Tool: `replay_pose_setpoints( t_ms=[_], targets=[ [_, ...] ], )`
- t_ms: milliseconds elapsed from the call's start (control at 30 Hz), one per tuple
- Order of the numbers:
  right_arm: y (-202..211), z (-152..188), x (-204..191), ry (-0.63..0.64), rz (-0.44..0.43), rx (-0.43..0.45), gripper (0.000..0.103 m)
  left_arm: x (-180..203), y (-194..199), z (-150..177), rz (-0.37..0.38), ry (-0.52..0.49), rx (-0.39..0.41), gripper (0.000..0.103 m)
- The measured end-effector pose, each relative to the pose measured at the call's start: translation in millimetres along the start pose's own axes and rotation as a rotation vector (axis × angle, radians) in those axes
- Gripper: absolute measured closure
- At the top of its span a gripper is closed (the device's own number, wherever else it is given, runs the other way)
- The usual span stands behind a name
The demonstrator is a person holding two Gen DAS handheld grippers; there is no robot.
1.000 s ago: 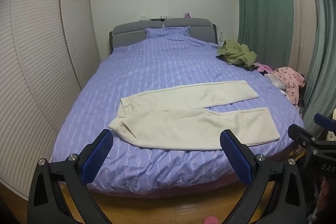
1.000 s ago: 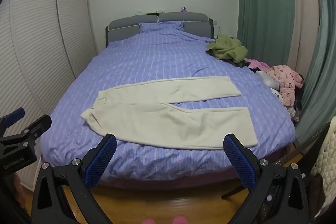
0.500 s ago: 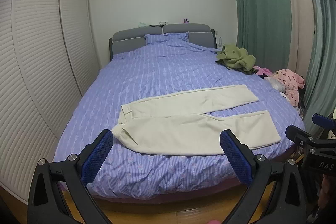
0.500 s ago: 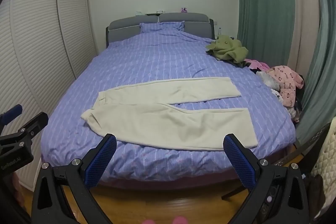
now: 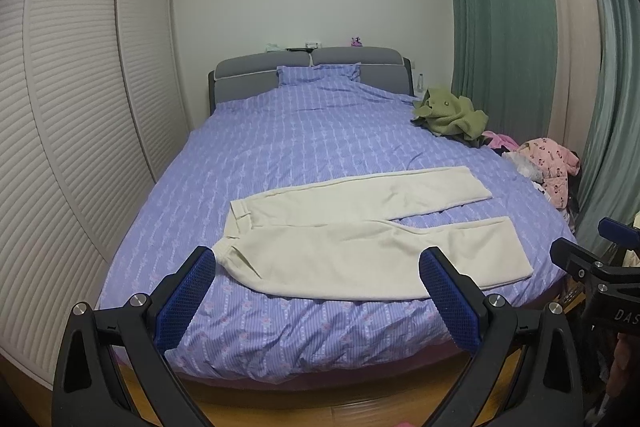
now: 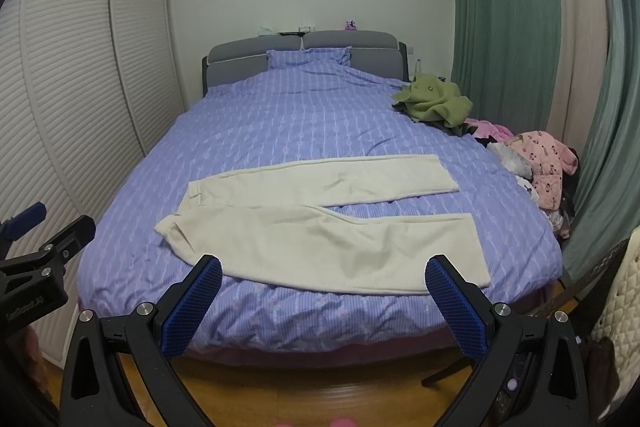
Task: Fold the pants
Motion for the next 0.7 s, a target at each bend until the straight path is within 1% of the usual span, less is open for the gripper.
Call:
replay_pose_setpoints(
  t_ms=[367, 700],
  targets=[
    [0.2, -0.9, -0.7, 0.002, -0.004, 0.003, 0.0, -2.9, 2.7, -1.2, 0.007, 0.003, 0.016, 0.0],
    [-0.4, -2.3, -0.8, 0.003, -0.007, 0.003, 0.0, -6.4, 3.9, -2.4, -0.001, 0.008, 0.022, 0.0]
  ],
)
Point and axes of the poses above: each gripper's, at about its wrist camera, not at the fingertips, and y roughly against the way its jaws point, x to its right, z to its underside, the point moved 3 cm from there along -y, roughly the way its jaws point, and after that the axes turned 10 degrees about -z, right-handed, at the moved point
